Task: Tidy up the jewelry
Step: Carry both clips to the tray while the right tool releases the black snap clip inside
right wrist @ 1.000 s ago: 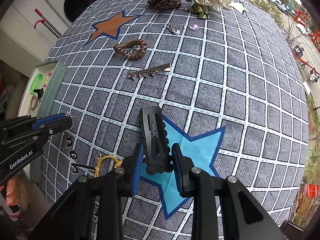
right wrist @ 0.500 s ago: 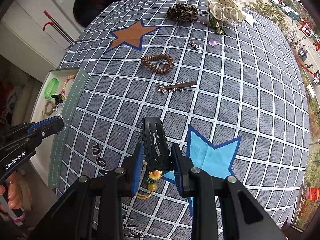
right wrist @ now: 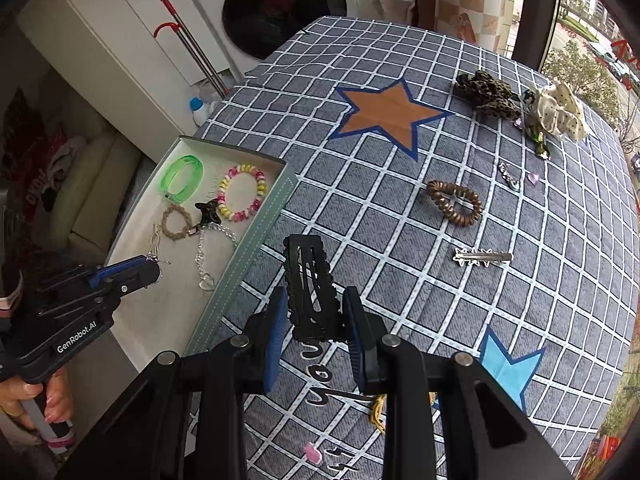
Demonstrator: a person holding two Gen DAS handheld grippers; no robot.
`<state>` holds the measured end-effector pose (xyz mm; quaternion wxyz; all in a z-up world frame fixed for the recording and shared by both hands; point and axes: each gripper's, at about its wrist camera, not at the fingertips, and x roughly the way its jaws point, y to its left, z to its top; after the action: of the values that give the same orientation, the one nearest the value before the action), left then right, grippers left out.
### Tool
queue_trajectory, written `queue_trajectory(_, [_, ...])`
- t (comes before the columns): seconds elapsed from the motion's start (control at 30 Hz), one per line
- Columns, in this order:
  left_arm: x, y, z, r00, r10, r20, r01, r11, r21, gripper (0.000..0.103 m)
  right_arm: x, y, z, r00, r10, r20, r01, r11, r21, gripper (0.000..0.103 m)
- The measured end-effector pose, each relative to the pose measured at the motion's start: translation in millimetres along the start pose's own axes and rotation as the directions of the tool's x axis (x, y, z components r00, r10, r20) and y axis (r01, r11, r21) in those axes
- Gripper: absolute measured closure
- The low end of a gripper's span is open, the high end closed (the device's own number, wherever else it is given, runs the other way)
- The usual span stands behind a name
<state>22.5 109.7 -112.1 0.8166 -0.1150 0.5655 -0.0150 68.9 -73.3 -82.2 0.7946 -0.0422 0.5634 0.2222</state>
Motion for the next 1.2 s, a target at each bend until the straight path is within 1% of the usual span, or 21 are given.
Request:
queue_trajectory(0.23, [-3,53,-13,0.999,0.052,-0.007,-0.053,0.994,-0.091,0.086,22,65,19,0.997,0.071,-0.016,-0.073,0.991,-0.113,0.072])
queue_trajectory(0.4, [4,82,-24,0.995,0.096,-0.025,-0.098,0.987,-0.128,0.086,45,104,18,0.993,0.110,-0.050,-0.117,0.979,-0.167,0.072])
queue_trajectory(0.53, [17,96,-29,0.992,0.119,-0.048,-0.124,0.982,-0.143,0.086,66,125,14,0.990,0.114,-0.084,-0.129,0.972,-0.195,0.072])
queue_trajectory(0.67, [29,100,-29,0.991,0.125,-0.055,-0.132,0.981,-0.139,0.086,85,136,9,0.987,0.111,-0.117,-0.133,0.970,-0.203,0.072])
queue_trajectory(0.8, [39,100,-27,0.990,0.130,-0.061,-0.138,0.981,-0.136,0.087,100,142,4,0.986,0.092,-0.141,-0.120,0.971,-0.209,0.072])
queue_trajectory(0.9, [44,98,-27,0.987,0.152,-0.059,-0.158,0.981,-0.116,0.086,106,142,2,0.986,0.081,-0.149,-0.110,0.973,-0.202,0.072])
queue_trajectory(1.2, [50,95,-24,0.984,0.170,-0.058,-0.175,0.980,-0.097,0.086,123,138,1,0.983,0.047,-0.180,-0.083,0.977,-0.197,0.072])
